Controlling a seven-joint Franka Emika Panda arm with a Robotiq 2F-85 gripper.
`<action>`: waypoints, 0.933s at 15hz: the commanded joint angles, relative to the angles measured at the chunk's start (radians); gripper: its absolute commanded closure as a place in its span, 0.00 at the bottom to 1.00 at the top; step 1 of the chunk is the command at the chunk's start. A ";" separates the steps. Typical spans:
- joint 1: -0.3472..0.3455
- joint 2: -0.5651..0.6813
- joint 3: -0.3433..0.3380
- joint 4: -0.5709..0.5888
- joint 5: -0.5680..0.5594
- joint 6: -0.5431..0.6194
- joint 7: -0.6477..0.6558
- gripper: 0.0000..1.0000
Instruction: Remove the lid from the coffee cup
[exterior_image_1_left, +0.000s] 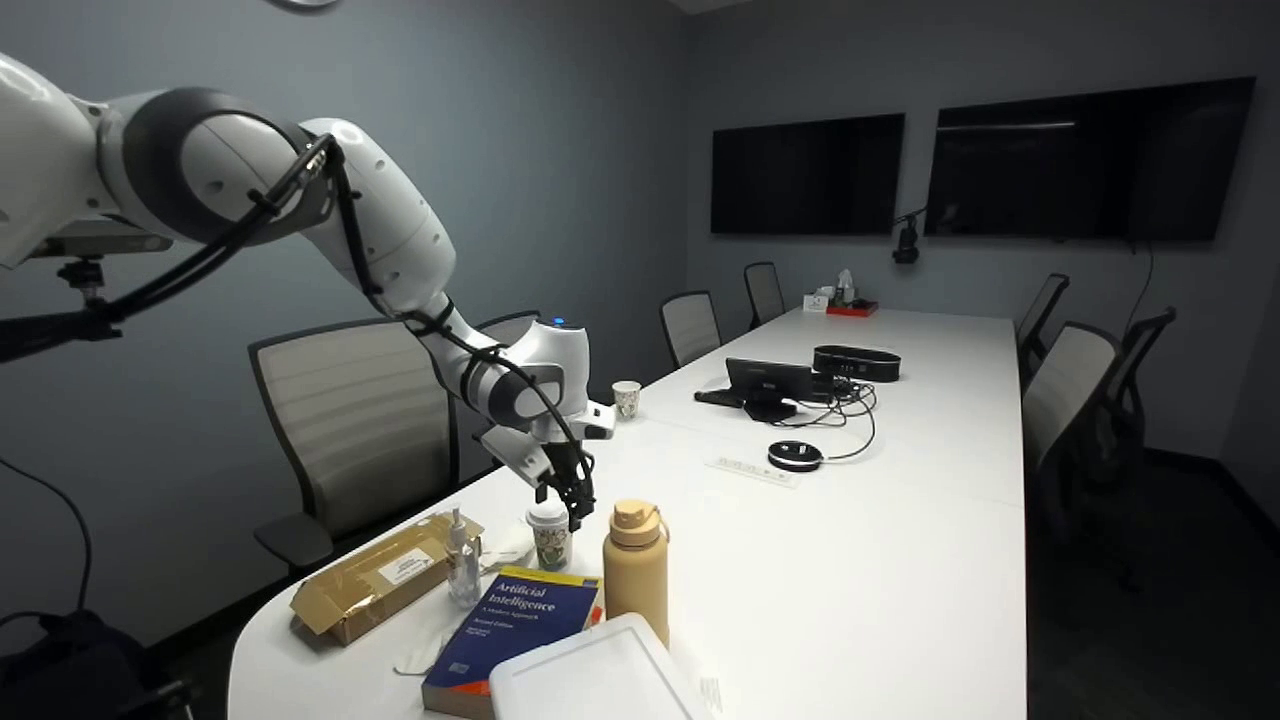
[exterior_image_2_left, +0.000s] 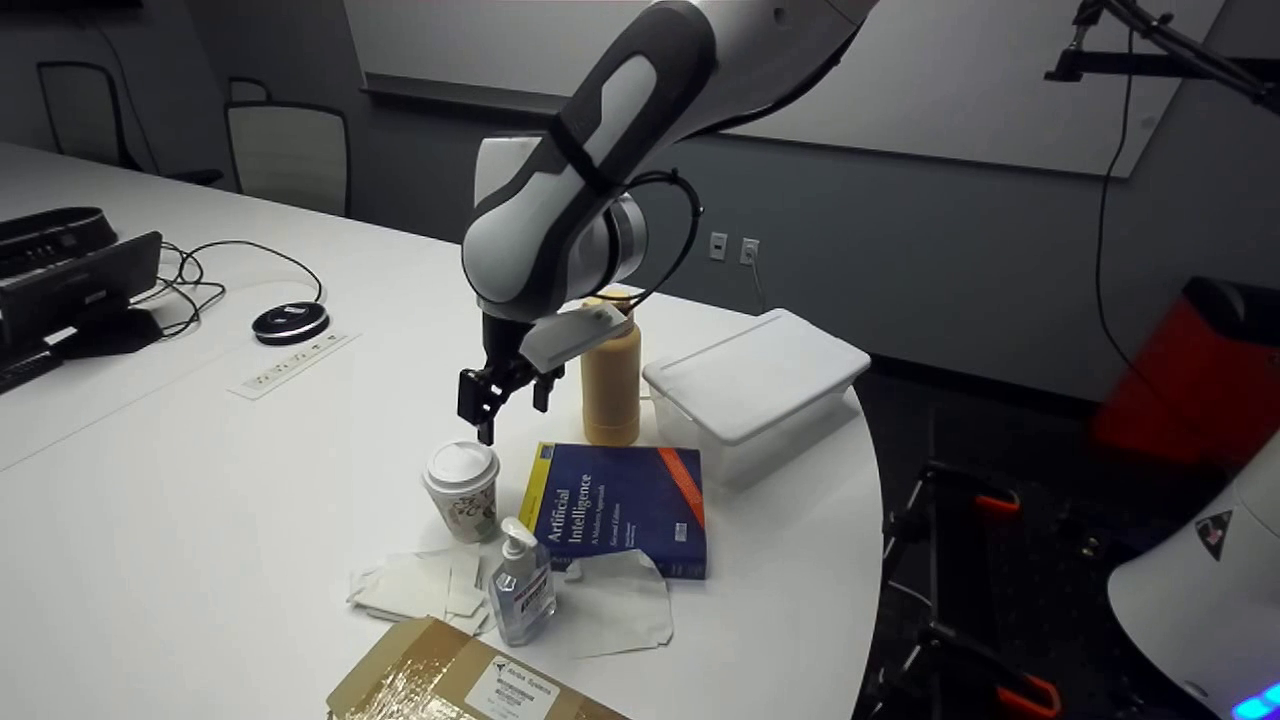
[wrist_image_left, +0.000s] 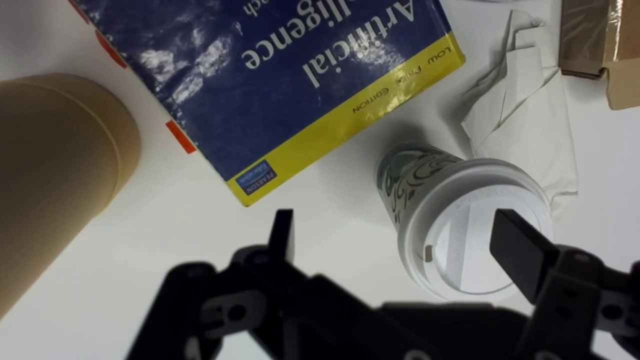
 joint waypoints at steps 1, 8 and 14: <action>-0.013 0.037 0.024 0.042 0.029 0.003 0.002 0.00; -0.010 0.078 0.023 0.080 0.030 0.005 0.012 0.00; -0.011 0.092 0.028 0.087 0.034 0.015 0.013 0.00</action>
